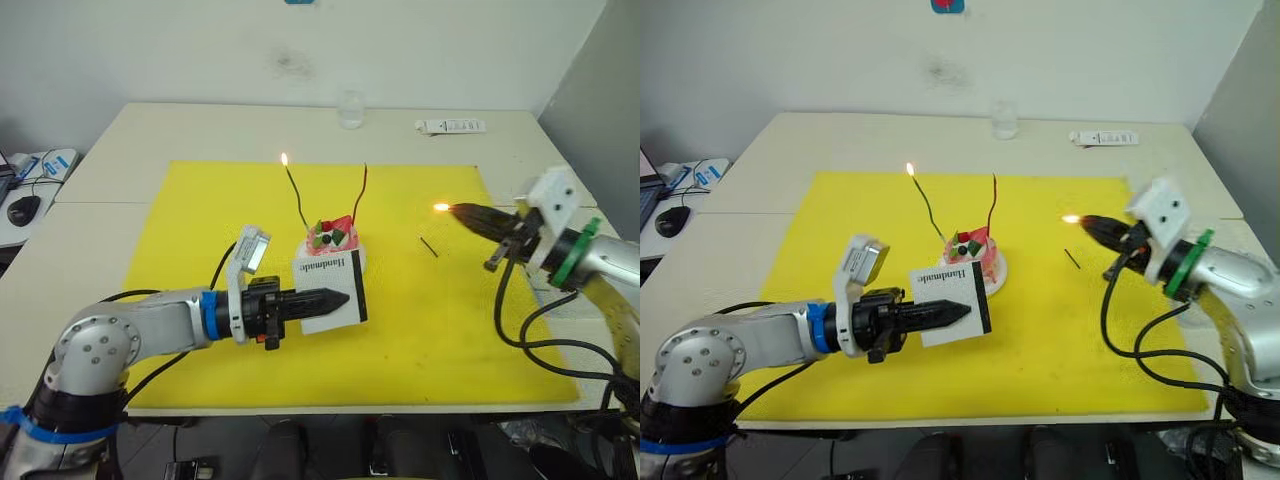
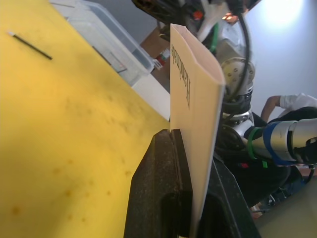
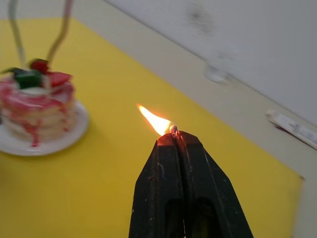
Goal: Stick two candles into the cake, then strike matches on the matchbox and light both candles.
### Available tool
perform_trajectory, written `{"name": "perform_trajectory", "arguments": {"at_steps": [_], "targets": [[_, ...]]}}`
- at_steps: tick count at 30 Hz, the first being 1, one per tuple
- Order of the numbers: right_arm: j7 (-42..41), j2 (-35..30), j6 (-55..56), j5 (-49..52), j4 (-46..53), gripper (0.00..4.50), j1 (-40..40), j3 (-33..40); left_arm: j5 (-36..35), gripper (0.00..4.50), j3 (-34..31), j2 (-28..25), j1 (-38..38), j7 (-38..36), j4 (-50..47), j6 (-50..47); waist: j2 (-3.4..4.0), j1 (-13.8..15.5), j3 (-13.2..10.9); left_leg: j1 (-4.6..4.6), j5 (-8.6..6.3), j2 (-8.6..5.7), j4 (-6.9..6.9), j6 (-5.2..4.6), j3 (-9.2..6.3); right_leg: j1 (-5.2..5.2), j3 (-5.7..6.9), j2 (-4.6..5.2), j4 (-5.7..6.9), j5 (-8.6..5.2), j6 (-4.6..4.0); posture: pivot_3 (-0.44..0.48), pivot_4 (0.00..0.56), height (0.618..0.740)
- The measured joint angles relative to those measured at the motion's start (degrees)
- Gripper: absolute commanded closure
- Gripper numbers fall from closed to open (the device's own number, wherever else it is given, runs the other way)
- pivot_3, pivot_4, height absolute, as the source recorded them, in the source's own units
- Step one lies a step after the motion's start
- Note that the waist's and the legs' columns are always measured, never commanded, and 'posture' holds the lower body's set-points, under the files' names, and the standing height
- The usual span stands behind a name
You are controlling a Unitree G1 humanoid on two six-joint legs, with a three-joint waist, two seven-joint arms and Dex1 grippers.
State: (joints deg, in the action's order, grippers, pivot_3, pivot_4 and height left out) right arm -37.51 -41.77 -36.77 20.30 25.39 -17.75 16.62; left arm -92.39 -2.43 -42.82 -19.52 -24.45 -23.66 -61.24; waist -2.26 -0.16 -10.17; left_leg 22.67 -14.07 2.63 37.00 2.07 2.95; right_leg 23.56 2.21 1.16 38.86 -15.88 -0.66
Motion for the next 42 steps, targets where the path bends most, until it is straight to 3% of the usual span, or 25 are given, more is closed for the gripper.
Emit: {"name": "perform_trajectory", "arguments": {"at_steps": [4,12,24,29,38,42], "targets": [[6.7,-0.5,3.2,-6.5,-6.3,4.45,2.5,2.3,1.3,4.5,0.6,0.5,-0.2,-0.6,0.7,-0.6,0.0,0.1,0.0,0.0,0.0,-0.02,0.01,0.01,0.04,-0.01,-0.02,0.0,0.0,0.0,0.0,0.0,0.15,0.74],[16.4,-0.6,-1.2,-12.0,-19.1,4.45,-0.1,3.1,2.2,4.5,0.5,2.3,-1.8,-0.2,-0.1,-0.5,0.01,0.0,0.0,-0.05,0.04,0.01,-0.01,0.07,0.12,-0.01,-0.1,-0.03,0.02,0.0,0.01,0.0,0.15,0.74],[21.4,0.6,-9.8,-12.3,-20.6,4.45,-0.4,4.6,1.7,4.5,0.3,2.1,0.7,0.8,-3.0,-0.3,0.02,0.0,0.0,-0.05,0.04,-0.01,0.01,0.07,0.14,-0.02,-0.11,-0.01,0.03,-0.01,0.03,0.0,0.15,0.74],[21.3,0.6,-9.9,-12.2,-21.3,3.22,-0.4,4.6,1.4,4.5,0.3,2.1,0.7,1.2,-3.0,0.0,0.02,0.0,0.0,-0.05,0.04,-0.01,0.01,0.07,0.14,-0.02,-0.12,-0.01,0.03,-0.01,0.03,0.0,0.15,0.74],[21.5,0.9,-9.8,-12.2,-21.0,0.03,-0.3,4.7,1.0,4.5,0.3,1.8,1.1,1.2,-3.0,0.1,0.02,0.0,0.0,-0.05,0.05,-0.01,0.01,0.08,0.14,-0.02,-0.12,-0.01,0.03,-0.01,0.03,0.0,0.15,0.74],[21.2,1.5,-9.1,-12.3,-17.0,0.03,0.7,4.5,1.0,4.5,0.3,1.5,1.2,1.2,-3.0,0.1,0.03,0.0,0.0,-0.05,0.05,0.0,0.0,0.08,0.12,-0.02,-0.11,-0.02,0.03,-0.01,0.03,0.0,0.15,0.74]]}}
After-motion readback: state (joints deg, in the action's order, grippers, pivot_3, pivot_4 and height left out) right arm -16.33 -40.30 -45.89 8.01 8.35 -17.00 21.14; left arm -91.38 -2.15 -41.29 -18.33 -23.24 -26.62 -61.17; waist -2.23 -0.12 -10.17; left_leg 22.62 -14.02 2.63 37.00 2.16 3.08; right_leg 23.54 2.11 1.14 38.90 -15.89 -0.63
